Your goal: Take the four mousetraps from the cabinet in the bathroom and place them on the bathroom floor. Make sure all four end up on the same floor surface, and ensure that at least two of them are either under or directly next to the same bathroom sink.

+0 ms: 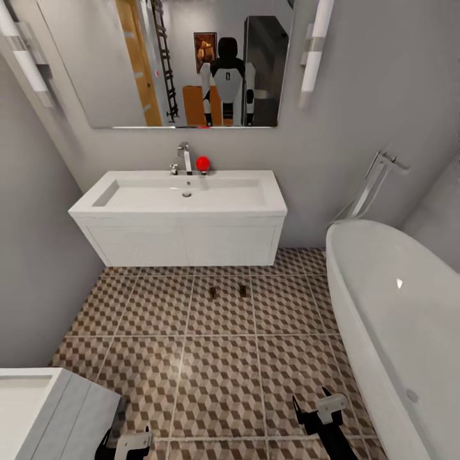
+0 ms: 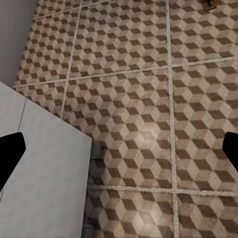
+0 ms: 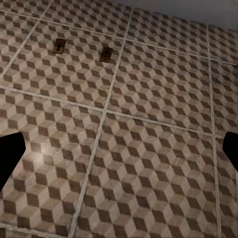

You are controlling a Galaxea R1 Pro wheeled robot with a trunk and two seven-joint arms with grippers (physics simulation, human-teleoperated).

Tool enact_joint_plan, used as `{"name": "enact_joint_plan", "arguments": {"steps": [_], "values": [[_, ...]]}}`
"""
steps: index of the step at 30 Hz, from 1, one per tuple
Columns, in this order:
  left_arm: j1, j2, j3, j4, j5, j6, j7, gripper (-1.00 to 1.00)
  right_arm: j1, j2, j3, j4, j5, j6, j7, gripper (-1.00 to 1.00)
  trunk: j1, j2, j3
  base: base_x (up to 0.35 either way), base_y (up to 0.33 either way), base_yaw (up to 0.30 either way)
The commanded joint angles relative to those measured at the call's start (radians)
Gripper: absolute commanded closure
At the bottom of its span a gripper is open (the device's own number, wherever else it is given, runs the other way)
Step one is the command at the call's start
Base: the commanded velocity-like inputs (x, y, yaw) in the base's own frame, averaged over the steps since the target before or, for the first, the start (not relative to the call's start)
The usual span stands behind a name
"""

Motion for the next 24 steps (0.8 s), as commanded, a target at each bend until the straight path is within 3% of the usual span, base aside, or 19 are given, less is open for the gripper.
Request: {"name": "enact_joint_plan", "arguments": {"steps": [1, 24], "values": [[0.0, 0.001, -0.009, -0.004, 0.003, 0.0, 0.01, -1.0, -0.001, 0.0, 0.009, 0.0, -0.003, -0.002, -0.006, -1.0, -0.004, 0.006, 0.003, 0.0, 0.0, 0.0], [0.0, 0.001, -0.009, -0.004, 0.003, 0.0, 0.01, -1.0, -0.001, -0.001, 0.009, 0.0, -0.003, -0.002, -0.007, -1.0, -0.092, 0.167, 0.104, 0.0, 0.0, 0.0]]}}
